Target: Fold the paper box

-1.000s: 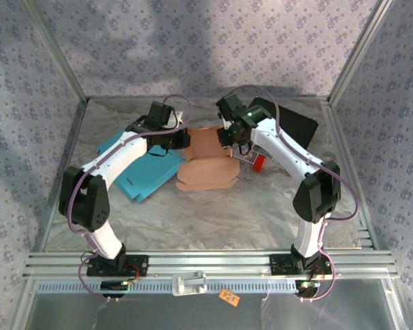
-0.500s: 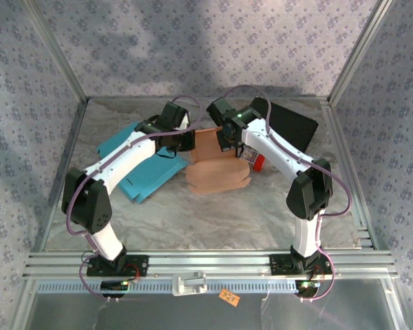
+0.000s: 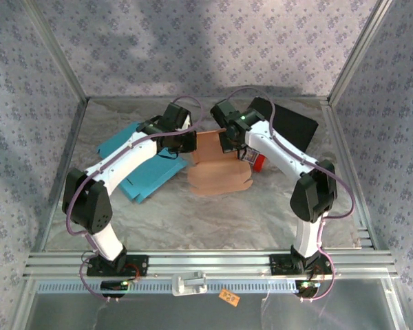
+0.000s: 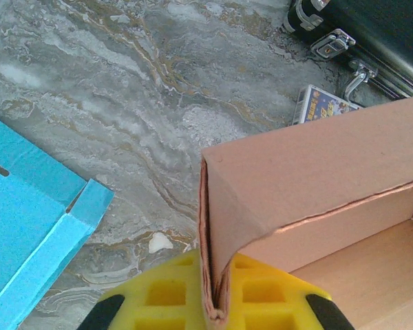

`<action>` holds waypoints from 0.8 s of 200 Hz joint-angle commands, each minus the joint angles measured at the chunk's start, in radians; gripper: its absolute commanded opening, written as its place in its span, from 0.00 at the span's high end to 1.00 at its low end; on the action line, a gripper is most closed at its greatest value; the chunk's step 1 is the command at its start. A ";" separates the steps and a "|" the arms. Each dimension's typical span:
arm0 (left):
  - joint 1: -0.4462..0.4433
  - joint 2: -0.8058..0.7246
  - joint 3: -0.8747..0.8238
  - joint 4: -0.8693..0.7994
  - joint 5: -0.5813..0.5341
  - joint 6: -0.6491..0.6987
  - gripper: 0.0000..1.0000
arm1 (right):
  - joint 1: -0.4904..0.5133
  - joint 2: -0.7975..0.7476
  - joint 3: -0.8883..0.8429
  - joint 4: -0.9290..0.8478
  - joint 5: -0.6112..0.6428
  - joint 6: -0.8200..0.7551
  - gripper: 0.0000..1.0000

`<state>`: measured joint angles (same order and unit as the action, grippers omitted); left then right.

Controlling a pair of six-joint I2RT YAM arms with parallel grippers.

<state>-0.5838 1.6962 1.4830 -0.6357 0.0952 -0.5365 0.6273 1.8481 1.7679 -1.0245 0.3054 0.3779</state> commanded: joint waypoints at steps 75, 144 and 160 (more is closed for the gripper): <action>-0.008 0.015 0.027 0.016 0.032 0.001 1.00 | -0.052 -0.016 -0.059 0.018 -0.051 0.032 0.91; -0.033 0.025 -0.197 0.157 0.030 -0.032 1.00 | 0.015 -0.045 -0.248 0.102 0.007 0.104 1.00; -0.040 0.026 -0.278 0.222 0.033 -0.058 1.00 | 0.021 -0.055 -0.303 0.136 -0.002 0.125 1.00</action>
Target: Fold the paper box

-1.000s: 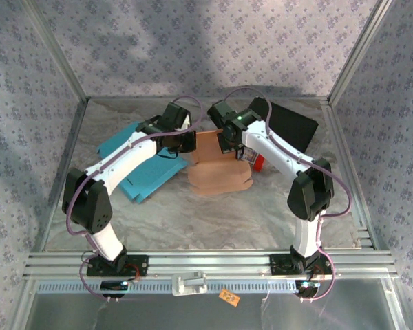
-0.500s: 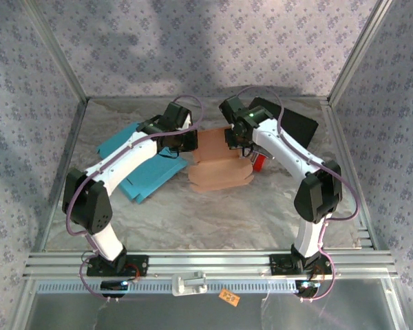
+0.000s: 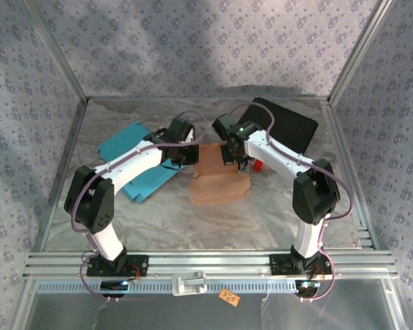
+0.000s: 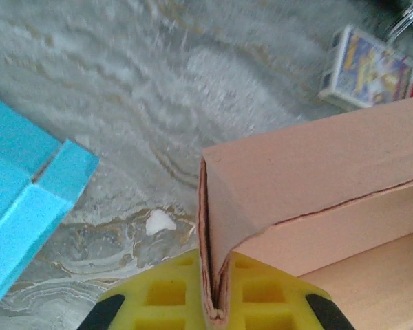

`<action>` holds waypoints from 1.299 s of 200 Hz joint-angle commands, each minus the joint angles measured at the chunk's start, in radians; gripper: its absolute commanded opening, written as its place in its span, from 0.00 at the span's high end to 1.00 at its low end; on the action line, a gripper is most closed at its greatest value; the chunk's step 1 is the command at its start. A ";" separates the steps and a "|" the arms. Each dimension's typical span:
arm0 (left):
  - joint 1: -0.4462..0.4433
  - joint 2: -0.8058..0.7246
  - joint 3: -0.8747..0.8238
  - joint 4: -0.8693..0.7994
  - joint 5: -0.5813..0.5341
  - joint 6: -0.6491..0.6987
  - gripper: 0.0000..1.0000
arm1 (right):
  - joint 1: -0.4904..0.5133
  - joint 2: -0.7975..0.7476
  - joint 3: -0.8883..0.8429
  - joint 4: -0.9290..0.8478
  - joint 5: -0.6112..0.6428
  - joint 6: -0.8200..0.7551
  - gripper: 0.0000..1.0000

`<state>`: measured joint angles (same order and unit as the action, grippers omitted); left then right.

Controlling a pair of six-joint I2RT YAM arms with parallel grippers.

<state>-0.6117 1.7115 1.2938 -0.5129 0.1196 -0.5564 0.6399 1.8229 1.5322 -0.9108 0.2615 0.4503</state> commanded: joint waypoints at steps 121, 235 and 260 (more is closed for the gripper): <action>-0.030 0.020 -0.321 0.380 0.098 -0.149 0.90 | 0.023 0.010 -0.155 0.064 -0.005 0.097 1.00; -0.161 0.066 -0.187 0.107 -0.192 -0.166 0.92 | 0.023 0.010 -0.156 0.069 -0.012 0.105 1.00; -0.160 0.040 -0.224 0.161 -0.147 -0.177 0.89 | 0.015 0.010 -0.157 0.061 -0.011 0.108 1.00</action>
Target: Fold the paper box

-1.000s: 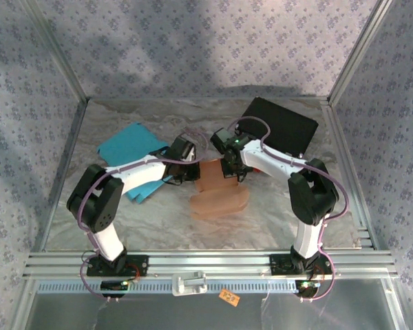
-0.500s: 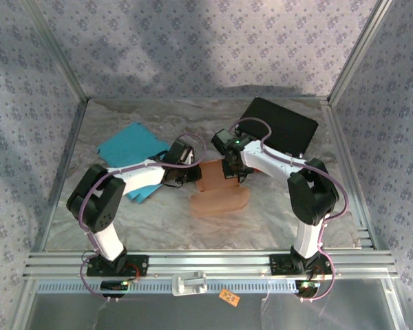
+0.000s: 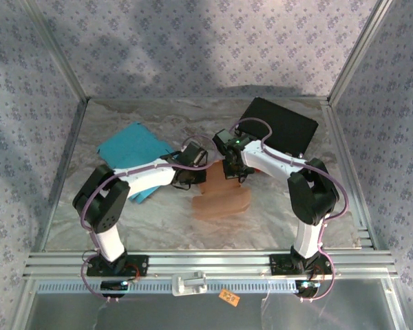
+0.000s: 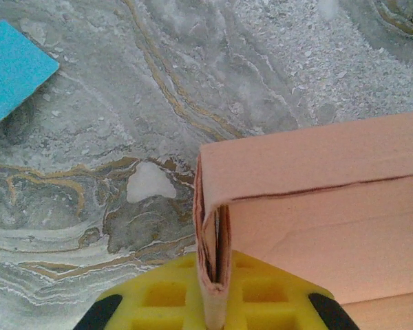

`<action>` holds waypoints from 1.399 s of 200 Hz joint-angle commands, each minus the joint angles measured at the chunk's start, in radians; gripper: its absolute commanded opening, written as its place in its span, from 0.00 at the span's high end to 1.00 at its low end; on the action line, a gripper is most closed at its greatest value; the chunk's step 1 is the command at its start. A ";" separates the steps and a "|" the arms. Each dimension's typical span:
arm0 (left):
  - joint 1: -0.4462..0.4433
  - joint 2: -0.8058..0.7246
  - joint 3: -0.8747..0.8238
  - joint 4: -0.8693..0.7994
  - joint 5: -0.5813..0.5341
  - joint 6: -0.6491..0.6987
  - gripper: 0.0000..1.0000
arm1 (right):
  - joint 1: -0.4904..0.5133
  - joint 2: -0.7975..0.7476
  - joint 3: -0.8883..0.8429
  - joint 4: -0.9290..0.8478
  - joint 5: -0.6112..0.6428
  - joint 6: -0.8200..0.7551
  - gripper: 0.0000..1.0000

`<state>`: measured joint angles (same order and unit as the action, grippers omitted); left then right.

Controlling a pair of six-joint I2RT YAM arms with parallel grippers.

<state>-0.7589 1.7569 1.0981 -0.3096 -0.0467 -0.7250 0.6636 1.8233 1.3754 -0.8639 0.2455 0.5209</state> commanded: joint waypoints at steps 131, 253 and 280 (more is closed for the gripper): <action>-0.029 -0.066 -0.084 -0.019 0.045 -0.036 0.88 | -0.007 0.020 0.010 0.018 -0.010 0.031 1.00; -0.002 -0.035 -0.036 0.015 0.073 0.024 0.82 | -0.008 0.024 -0.001 0.021 -0.026 0.025 1.00; -0.002 -0.014 -0.029 0.006 0.071 0.030 0.82 | -0.007 0.024 -0.001 0.023 -0.029 0.028 1.00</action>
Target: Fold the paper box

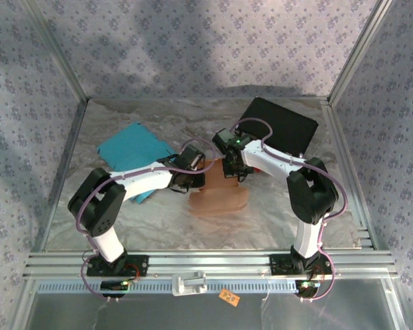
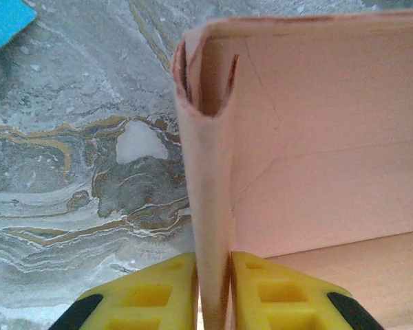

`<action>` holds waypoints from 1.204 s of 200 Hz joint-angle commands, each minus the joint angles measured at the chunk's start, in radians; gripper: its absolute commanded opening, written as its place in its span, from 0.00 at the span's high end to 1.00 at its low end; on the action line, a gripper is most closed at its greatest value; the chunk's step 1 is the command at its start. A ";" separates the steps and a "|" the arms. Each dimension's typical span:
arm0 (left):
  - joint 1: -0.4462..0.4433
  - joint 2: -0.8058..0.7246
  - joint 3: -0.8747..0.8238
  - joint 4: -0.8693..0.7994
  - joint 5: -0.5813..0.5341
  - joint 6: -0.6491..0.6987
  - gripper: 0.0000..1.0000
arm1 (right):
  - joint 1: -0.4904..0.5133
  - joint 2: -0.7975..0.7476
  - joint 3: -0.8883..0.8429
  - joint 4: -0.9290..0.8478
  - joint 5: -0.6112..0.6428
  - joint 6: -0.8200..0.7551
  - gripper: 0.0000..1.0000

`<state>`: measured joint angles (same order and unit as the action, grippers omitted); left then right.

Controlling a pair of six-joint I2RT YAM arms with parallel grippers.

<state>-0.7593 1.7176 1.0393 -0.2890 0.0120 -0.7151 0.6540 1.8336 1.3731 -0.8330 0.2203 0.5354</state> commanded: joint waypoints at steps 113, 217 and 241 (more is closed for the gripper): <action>-0.064 0.121 0.160 -0.223 -0.172 0.020 0.96 | 0.004 0.020 0.009 -0.005 -0.006 0.018 1.00; -0.128 0.153 0.195 -0.358 -0.335 -0.078 0.96 | 0.003 0.042 0.018 -0.003 -0.036 0.041 1.00; -0.113 0.130 0.157 -0.283 -0.279 -0.060 0.86 | 0.002 0.039 0.012 0.002 -0.039 0.040 1.00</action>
<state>-0.8764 1.8542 1.2423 -0.5816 -0.2813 -0.8131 0.6495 1.8610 1.3731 -0.8177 0.1650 0.5575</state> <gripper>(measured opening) 0.113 0.067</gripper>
